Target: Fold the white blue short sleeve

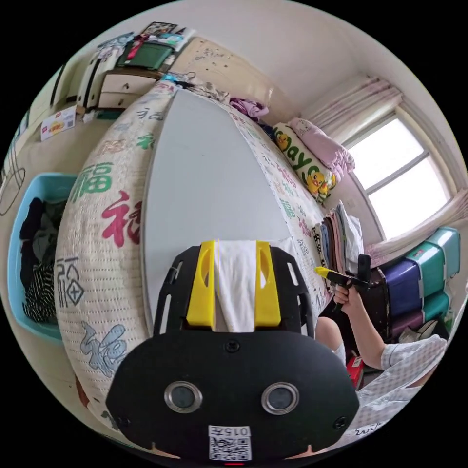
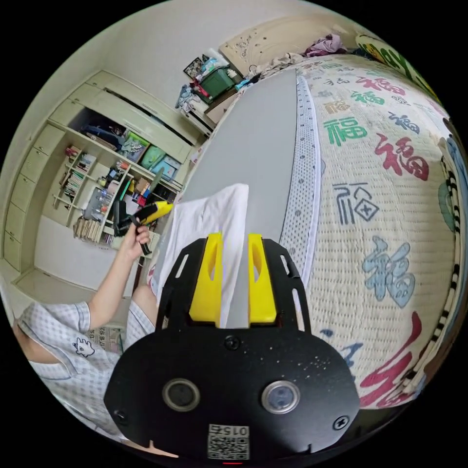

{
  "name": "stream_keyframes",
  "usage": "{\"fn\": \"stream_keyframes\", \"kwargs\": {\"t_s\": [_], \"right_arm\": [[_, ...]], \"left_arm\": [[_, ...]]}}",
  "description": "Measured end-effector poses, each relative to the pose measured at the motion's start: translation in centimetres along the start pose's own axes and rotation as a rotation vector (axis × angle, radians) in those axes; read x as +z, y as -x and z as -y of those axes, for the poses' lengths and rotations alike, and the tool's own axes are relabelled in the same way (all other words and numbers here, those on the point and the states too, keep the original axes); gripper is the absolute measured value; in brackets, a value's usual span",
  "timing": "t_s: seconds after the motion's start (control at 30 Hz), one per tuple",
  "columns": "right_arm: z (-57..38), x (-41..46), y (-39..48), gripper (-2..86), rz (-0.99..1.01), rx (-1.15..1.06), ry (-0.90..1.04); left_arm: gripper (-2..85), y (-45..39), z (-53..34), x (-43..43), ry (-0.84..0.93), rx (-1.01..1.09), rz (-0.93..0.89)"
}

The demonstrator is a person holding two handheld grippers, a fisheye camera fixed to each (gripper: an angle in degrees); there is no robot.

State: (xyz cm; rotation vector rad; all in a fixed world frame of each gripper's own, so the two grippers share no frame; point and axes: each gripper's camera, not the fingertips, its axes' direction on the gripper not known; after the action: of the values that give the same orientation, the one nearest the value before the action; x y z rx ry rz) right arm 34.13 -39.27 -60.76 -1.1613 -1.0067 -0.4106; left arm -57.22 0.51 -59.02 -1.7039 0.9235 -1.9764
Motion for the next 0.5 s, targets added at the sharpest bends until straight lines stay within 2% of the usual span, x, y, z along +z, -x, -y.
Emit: {"fn": "stream_keyframes", "kwargs": {"t_s": [0.13, 0.27, 0.4, 0.5], "right_arm": [[2.4, 3.0, -3.3, 11.4, 0.037, 0.012, 0.016], [3.8, 6.6, -6.2, 12.5, 0.019, 0.008, 0.087], [3.8, 9.2, -9.3, 9.6, 0.02, 0.016, 0.147], [3.2, 9.1, -11.7, 5.3, 0.017, 0.047, 0.152]], "left_arm": [[15.4, 2.0, -0.8, 2.1, 0.046, -0.03, -0.031], [15.9, 1.2, -0.3, 3.4, 0.021, 0.004, -0.054], [13.6, 0.3, 1.0, 6.1, 0.077, 0.02, -0.149], [9.6, -0.9, 1.9, 7.9, 0.127, 0.014, -0.137]]}}
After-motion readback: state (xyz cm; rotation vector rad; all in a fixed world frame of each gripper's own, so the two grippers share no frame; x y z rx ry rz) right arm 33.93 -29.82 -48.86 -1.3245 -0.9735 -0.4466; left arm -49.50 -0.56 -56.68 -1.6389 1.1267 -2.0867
